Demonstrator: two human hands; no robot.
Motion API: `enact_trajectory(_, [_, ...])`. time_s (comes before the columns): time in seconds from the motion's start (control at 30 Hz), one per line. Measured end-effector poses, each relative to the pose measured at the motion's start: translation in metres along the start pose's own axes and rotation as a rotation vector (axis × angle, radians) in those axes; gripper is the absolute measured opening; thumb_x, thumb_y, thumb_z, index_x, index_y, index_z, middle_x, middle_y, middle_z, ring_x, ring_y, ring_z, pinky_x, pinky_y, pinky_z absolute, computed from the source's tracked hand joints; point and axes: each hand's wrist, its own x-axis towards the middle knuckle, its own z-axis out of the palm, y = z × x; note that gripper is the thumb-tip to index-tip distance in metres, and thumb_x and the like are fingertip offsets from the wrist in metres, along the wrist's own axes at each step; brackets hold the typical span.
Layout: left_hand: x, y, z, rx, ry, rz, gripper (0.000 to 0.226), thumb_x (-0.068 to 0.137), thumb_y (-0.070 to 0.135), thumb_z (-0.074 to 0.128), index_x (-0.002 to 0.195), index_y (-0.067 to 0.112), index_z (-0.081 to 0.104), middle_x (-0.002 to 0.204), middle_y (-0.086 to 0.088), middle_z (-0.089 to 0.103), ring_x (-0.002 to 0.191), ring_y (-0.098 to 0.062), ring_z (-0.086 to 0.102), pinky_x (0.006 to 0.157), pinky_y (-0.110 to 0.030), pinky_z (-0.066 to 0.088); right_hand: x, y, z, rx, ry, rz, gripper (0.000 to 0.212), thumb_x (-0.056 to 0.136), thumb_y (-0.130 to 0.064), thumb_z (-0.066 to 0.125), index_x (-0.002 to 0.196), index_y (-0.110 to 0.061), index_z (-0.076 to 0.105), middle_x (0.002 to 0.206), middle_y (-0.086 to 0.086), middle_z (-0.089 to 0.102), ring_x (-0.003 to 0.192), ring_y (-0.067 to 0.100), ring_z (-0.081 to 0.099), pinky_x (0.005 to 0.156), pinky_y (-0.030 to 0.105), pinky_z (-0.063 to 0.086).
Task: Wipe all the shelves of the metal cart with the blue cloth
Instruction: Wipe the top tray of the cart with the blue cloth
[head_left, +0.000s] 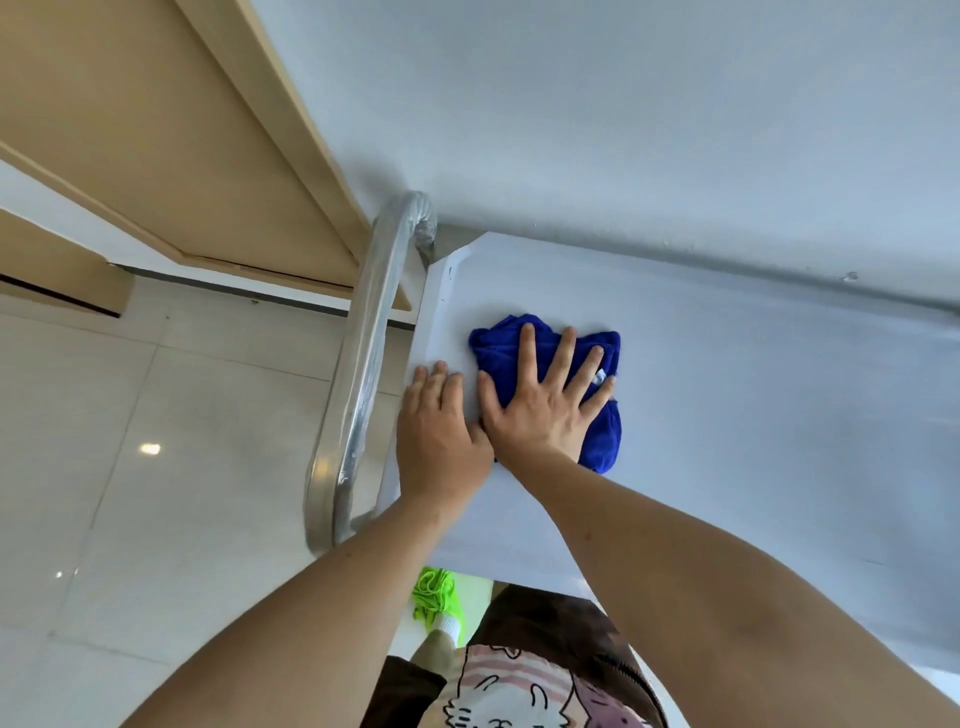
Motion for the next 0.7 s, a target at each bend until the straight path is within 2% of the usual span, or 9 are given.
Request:
enact_trajectory(0.1, [-0.003, -0.005, 0.001, 0.027, -0.006, 0.039, 0.060, 0.084, 0.014, 0.062, 0.140, 0.004, 0.045, 0.154, -0.015, 0.035, 0.148, -0.030, 0.018, 0.121, -0.042, 0.017, 0.026, -0.009, -0.002, -0.022, 0.015, -0.090, 0.080, 0.090, -0.075, 0.022, 0.158, -0.035, 0.010, 0.168, 0.012, 0.005, 0.152, 0.039, -0.009, 0.117, 0.063, -0.009])
enact_trajectory(0.3, [-0.008, -0.012, -0.002, 0.100, -0.040, 0.098, 0.059, 0.090, 0.023, 0.059, 0.144, 0.008, 0.040, 0.158, -0.011, 0.028, 0.149, -0.028, 0.014, 0.121, -0.042, 0.014, 0.072, -0.034, -0.005, -0.053, 0.021, -0.269, 0.076, 0.093, -0.072, 0.022, 0.158, -0.033, 0.013, 0.168, 0.011, 0.008, 0.152, 0.039, -0.005, 0.117, 0.063, -0.008])
enact_trajectory(0.47, [-0.043, -0.014, -0.004, 0.140, -0.062, 0.064, 0.056, 0.093, 0.029, 0.054, 0.145, 0.016, 0.039, 0.158, -0.006, 0.029, 0.149, -0.025, 0.017, 0.121, -0.041, 0.016, 0.096, -0.055, -0.007, -0.078, 0.000, -0.339, 0.074, 0.094, -0.070, 0.014, 0.159, -0.035, 0.009, 0.169, 0.008, 0.004, 0.152, 0.037, -0.010, 0.116, 0.061, -0.014])
enact_trajectory(0.7, [-0.058, -0.014, 0.007, 0.107, -0.087, 0.033, 0.059, 0.094, 0.028, 0.054, 0.149, 0.016, 0.036, 0.161, -0.006, 0.021, 0.150, -0.023, 0.012, 0.121, -0.042, 0.016, 0.101, -0.059, -0.009, -0.079, 0.000, -0.374, 0.075, 0.094, -0.071, 0.013, 0.159, -0.034, 0.009, 0.168, 0.009, 0.006, 0.152, 0.039, -0.007, 0.117, 0.064, -0.009])
